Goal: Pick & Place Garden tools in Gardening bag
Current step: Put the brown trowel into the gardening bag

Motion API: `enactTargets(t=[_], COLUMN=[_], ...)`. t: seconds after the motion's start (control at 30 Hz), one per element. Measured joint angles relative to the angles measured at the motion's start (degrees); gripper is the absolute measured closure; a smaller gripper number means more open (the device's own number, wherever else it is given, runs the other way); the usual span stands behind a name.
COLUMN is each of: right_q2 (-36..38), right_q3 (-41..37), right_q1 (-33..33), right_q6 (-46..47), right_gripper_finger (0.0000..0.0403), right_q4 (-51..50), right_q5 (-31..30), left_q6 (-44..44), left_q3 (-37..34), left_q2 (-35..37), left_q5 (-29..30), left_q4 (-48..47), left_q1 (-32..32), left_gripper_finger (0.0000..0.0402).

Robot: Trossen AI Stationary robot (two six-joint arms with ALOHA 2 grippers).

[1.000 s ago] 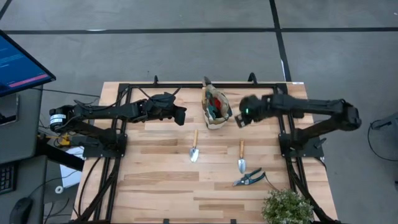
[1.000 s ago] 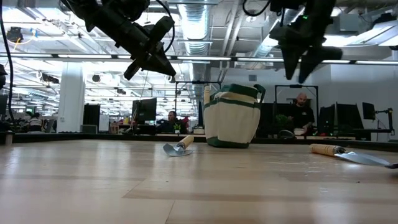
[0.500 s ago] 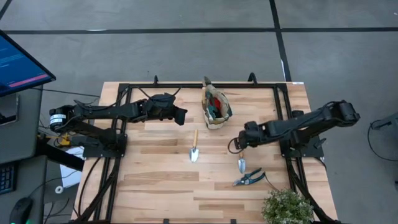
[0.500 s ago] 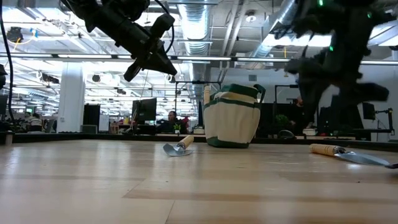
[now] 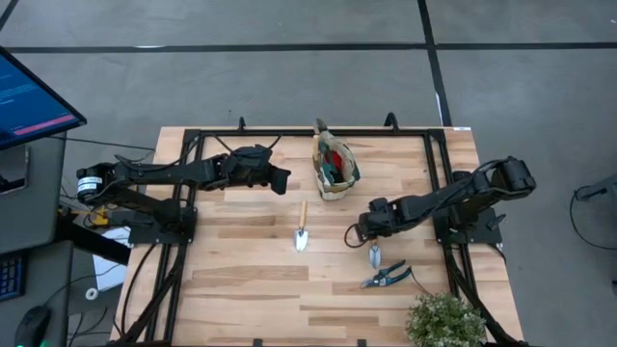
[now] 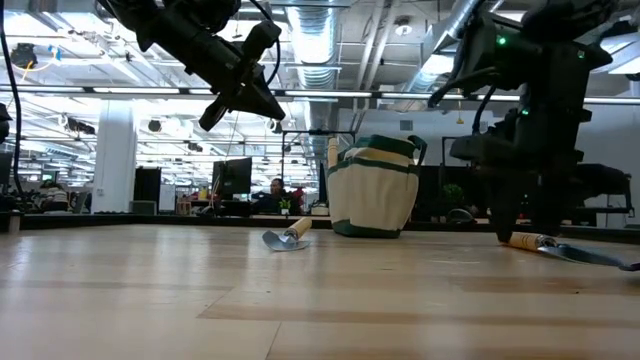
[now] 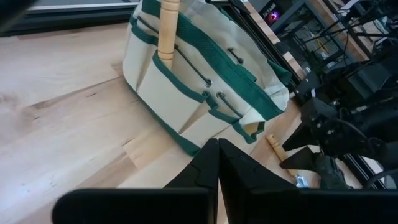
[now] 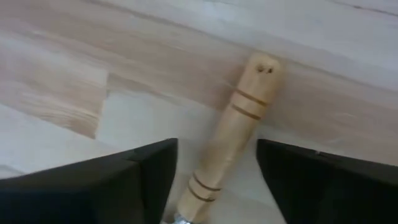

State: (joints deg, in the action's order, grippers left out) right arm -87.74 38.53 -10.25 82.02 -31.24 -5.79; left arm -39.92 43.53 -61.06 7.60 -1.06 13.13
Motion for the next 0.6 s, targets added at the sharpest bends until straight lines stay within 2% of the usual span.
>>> enactTargets(t=[0.23, 0.5, 0.6], right_q2=[1.11, 2.56, 5.88], right_q3=[0.02, -0.17, -0.42], right_q1=[0.59, 4.29, 6.48], right_q6=[-1.08, -7.07, -10.24], right_gripper_finger=[0.0353, 0.0347, 0.0347], right_q4=[-2.40, -2.22, -2.56], right_q5=[-0.11, 0.46, -4.50], left_q6=[0.05, 0.42, 0.42], left_q3=[0.00, 0.00, 0.00], left_q2=[0.00, 0.00, 0.00], left_q5=[0.07, 0.50, 0.50], left_q4=[-0.09, -0.15, -0.15], left_q1=[0.02, 0.07, 0.07], left_gripper_finger=[0.0394, 0.0394, 0.0394])
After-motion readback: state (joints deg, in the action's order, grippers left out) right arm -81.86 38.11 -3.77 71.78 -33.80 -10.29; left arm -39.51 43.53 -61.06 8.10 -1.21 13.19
